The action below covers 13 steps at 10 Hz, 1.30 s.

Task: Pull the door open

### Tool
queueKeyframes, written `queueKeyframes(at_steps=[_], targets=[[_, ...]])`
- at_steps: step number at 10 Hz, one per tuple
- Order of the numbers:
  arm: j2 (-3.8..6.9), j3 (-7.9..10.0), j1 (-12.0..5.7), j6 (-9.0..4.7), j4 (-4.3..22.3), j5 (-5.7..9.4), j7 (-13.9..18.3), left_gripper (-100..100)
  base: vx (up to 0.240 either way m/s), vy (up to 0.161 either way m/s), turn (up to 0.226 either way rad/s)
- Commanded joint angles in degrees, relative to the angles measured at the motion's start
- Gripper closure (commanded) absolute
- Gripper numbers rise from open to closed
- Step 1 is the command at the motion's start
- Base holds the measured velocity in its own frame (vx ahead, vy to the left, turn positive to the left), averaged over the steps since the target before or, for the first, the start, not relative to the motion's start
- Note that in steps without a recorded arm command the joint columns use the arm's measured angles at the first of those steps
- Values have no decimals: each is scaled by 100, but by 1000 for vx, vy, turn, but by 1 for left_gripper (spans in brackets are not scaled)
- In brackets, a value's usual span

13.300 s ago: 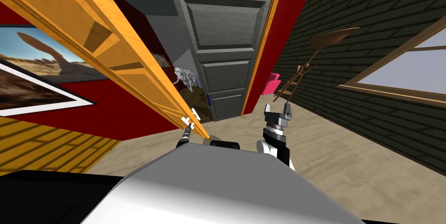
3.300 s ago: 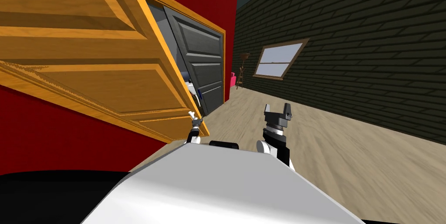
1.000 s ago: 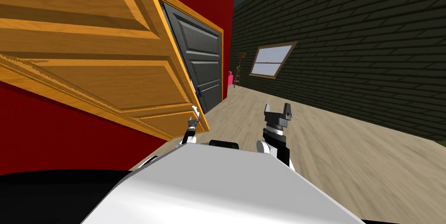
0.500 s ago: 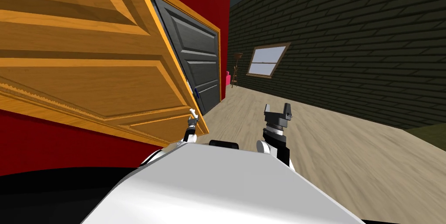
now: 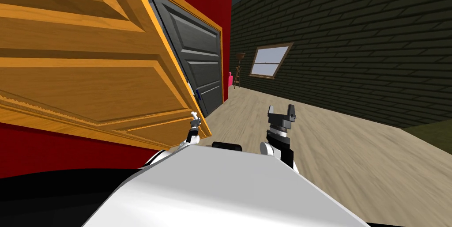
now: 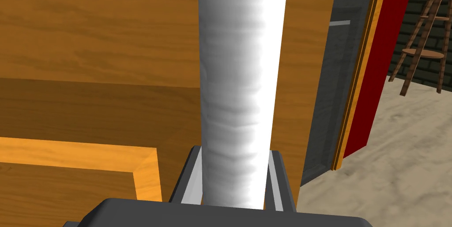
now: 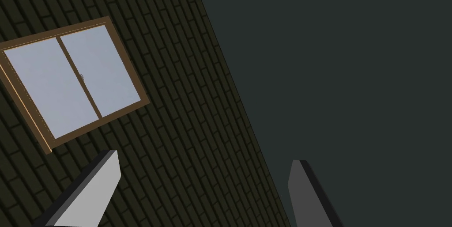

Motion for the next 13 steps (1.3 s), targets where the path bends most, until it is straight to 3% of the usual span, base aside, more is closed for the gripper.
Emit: queueKeyframes(at_steps=[1, 4, 13], targets=[[-4, -2, 4, -2, 0, 0, -2, 100, -6, -3, -3], [-4, -2, 4, -2, 0, 0, -2, 100, 0, 0, 0], [598, -708, 247, -35, -120, -145, 796, 100, -201, -4, -98]])
